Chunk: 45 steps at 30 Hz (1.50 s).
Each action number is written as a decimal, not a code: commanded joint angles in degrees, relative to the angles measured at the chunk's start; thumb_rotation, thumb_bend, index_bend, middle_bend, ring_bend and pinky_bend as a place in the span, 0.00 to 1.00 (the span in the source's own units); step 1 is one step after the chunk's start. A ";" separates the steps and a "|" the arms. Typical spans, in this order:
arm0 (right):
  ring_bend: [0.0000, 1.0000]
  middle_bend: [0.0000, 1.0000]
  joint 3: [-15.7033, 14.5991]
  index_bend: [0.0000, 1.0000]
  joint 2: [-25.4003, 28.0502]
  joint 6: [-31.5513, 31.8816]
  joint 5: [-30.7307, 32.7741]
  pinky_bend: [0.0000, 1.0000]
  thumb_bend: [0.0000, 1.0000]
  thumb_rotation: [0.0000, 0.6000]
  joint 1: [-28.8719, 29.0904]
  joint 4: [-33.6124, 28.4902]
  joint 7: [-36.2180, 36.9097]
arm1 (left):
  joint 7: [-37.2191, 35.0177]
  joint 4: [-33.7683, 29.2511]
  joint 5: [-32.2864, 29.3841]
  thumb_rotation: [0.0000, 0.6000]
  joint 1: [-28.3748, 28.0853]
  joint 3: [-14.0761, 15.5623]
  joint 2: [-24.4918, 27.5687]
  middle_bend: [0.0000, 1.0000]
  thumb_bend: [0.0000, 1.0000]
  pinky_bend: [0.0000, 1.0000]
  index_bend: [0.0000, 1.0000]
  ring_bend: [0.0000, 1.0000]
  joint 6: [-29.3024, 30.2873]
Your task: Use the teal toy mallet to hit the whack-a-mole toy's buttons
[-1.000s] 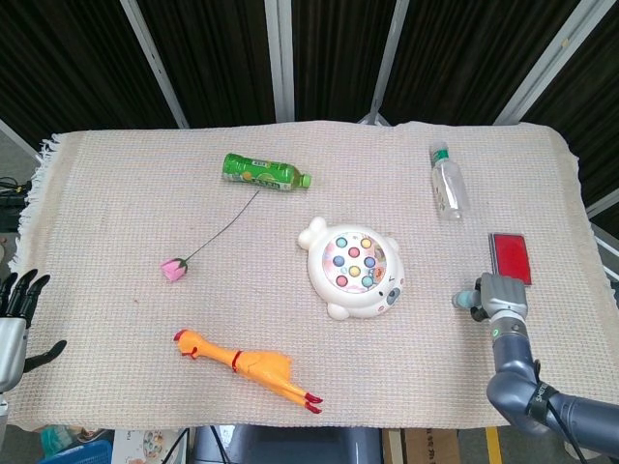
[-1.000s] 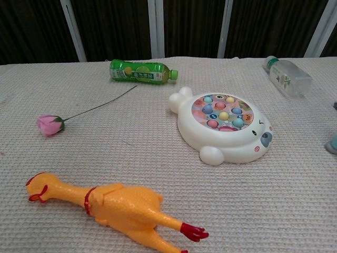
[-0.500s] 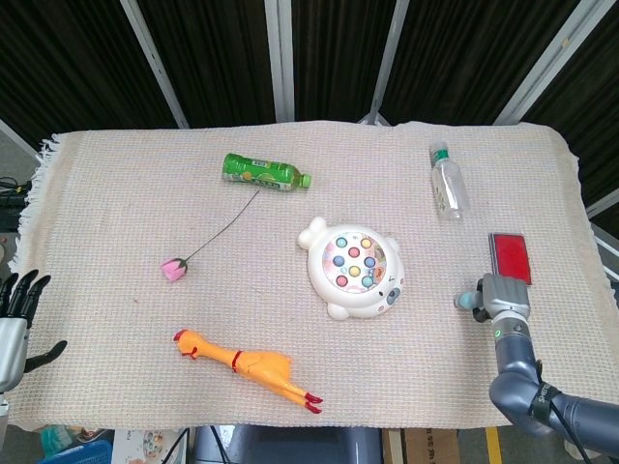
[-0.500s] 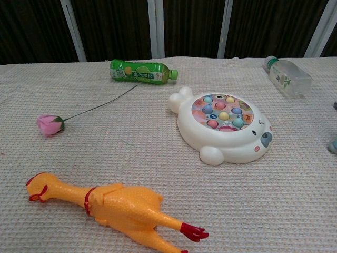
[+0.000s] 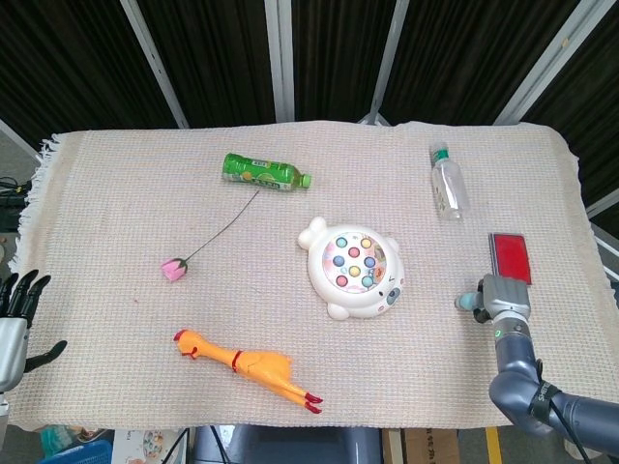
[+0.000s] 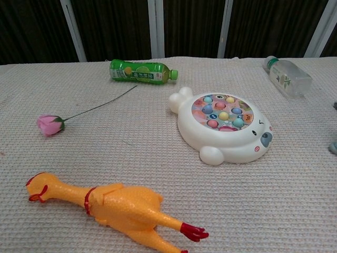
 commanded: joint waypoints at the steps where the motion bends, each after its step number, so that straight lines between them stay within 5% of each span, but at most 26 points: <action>1: 0.29 0.31 -0.20 0.72 0.11 -0.16 0.29 0.27 0.61 1.00 0.13 0.02 -0.27 | 0.04 0.00 -0.01 1.00 0.01 -0.02 -0.02 0.04 0.00 0.00 0.13 0.00 0.04; 23: 0.26 0.29 -1.09 0.66 0.60 -0.55 1.86 0.27 0.61 1.00 0.85 0.09 -1.12 | 0.42 -0.16 -0.08 1.00 0.15 0.12 -0.09 0.04 0.00 0.00 0.13 0.00 0.09; 45: 0.24 0.27 -1.54 0.59 0.69 -0.26 2.50 0.26 0.41 1.00 1.32 -0.14 -1.72 | 0.37 -0.07 0.05 1.00 0.27 0.21 -0.08 0.04 0.00 0.00 0.13 0.00 0.19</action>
